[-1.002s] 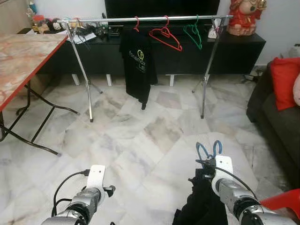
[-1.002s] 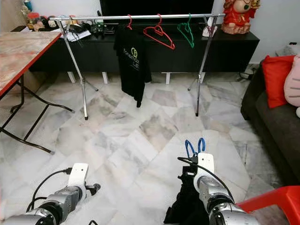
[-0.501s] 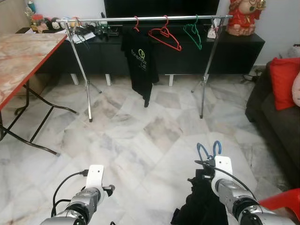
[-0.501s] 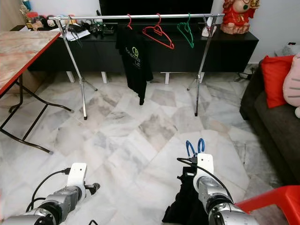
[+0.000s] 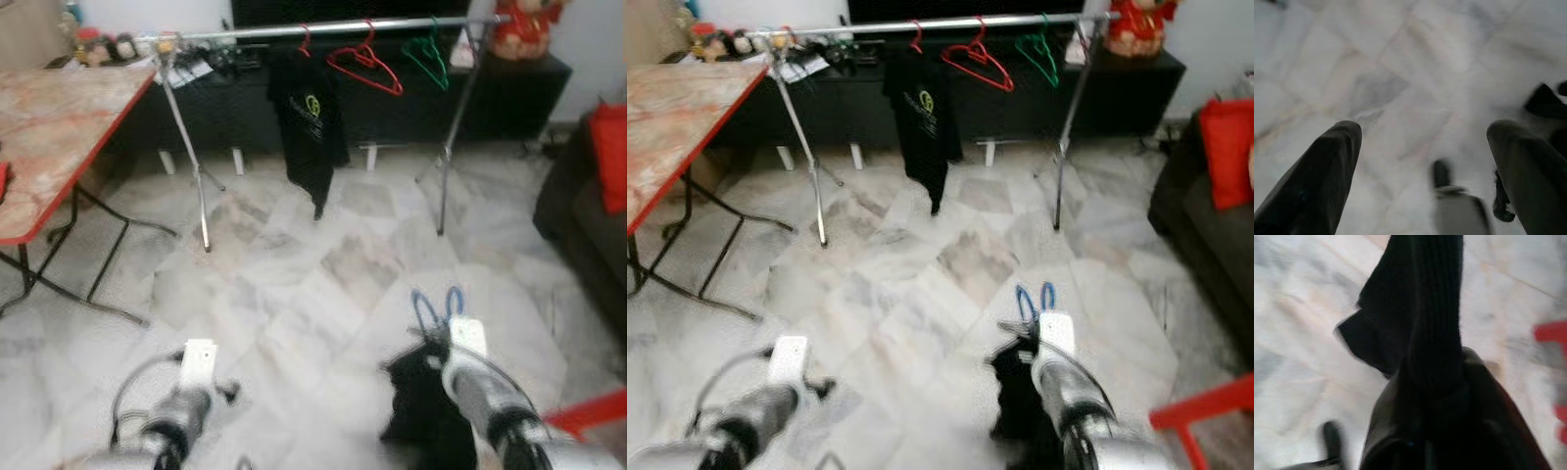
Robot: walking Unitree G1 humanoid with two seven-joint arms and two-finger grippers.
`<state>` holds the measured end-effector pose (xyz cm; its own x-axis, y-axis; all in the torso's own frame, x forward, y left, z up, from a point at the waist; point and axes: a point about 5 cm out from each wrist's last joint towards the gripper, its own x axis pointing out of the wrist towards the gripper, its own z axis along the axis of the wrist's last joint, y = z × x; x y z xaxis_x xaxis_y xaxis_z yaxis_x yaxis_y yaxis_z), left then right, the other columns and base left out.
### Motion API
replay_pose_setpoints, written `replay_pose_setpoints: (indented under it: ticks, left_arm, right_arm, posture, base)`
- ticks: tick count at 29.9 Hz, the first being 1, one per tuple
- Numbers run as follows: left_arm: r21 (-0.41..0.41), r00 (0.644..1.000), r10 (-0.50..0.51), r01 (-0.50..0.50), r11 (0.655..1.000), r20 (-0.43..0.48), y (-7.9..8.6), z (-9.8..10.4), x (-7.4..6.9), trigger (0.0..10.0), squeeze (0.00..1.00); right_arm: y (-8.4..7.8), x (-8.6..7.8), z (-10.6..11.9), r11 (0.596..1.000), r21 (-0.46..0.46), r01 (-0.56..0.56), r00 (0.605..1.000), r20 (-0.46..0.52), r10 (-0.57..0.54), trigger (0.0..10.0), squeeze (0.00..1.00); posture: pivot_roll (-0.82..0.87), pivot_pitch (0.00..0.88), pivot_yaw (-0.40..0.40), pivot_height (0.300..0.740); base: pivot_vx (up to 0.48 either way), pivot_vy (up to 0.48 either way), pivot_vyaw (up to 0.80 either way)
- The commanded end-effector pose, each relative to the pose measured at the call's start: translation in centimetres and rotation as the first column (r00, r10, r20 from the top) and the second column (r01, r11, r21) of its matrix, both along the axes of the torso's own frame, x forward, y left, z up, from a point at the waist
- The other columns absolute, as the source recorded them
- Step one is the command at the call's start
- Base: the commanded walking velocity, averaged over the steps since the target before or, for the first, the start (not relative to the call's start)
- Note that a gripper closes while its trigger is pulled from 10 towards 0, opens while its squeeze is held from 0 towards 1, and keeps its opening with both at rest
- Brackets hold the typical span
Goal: Hang hanger
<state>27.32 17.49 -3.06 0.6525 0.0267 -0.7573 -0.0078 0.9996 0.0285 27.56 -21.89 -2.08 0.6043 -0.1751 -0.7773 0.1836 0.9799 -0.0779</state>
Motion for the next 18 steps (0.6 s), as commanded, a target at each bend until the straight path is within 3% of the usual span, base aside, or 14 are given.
replay_pose_setpoints:
  ticks: [1, 18]
  left_arm:
    - [0.022, 1.000, 0.014, -0.014, 1.000, -0.014, 0.94, -0.07, -0.22, 10.0, 0.00]
    - [0.034, 1.000, 0.002, -0.002, 0.999, -0.008, 0.97, 0.02, -0.11, 10.0, 0.00]
  right_arm:
    - [0.35, 0.92, 0.72, 1.000, -0.003, -0.011, 0.999, 0.037, 0.012, 10.0, 0.00]
    - [0.42, 0.99, 0.76, 1.000, -0.007, 0.020, 0.999, 0.044, -0.020, 10.0, 0.00]
  posture:
    - [-0.07, 0.000, -0.005, 0.740]
    - [-0.07, 0.000, -0.007, 0.740]
  base:
    - [0.000, 0.322, 0.00]
    - [0.000, 0.000, 0.00]
